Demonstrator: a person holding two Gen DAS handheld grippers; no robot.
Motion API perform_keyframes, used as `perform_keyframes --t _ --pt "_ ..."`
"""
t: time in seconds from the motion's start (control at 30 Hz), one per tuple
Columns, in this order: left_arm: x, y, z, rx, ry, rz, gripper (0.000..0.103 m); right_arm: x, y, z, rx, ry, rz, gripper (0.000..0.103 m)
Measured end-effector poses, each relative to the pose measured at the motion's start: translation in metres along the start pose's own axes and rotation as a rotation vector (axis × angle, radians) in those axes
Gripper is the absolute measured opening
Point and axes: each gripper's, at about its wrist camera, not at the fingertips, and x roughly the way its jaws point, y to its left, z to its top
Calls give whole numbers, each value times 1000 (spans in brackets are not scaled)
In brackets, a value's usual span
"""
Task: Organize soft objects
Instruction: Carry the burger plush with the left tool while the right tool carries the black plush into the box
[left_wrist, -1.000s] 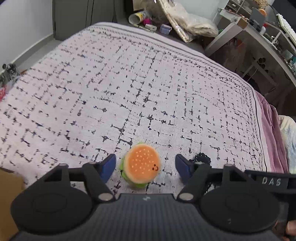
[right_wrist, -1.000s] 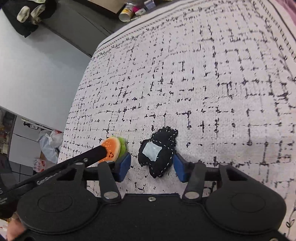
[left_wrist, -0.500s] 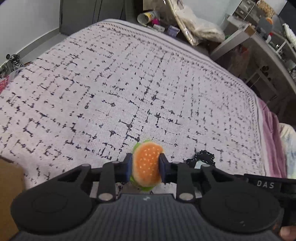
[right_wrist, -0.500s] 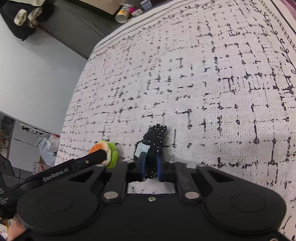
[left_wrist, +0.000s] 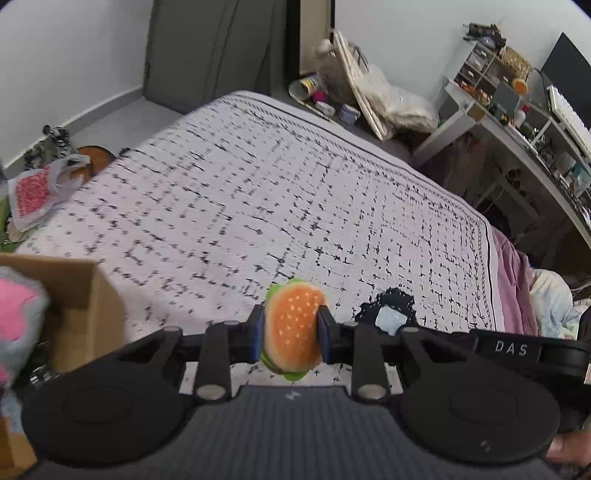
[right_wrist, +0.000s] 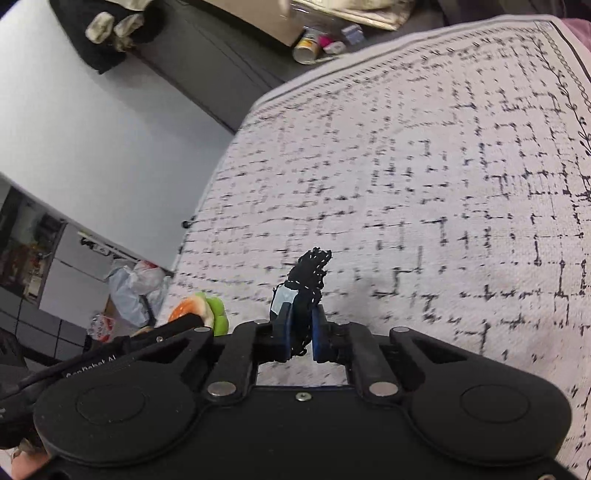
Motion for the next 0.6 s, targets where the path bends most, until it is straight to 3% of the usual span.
perform_keyframes --t 0.6 --pt "-105 61 -32 -88 -103 90 28 -35 87 -37 -167 -22 102 10"
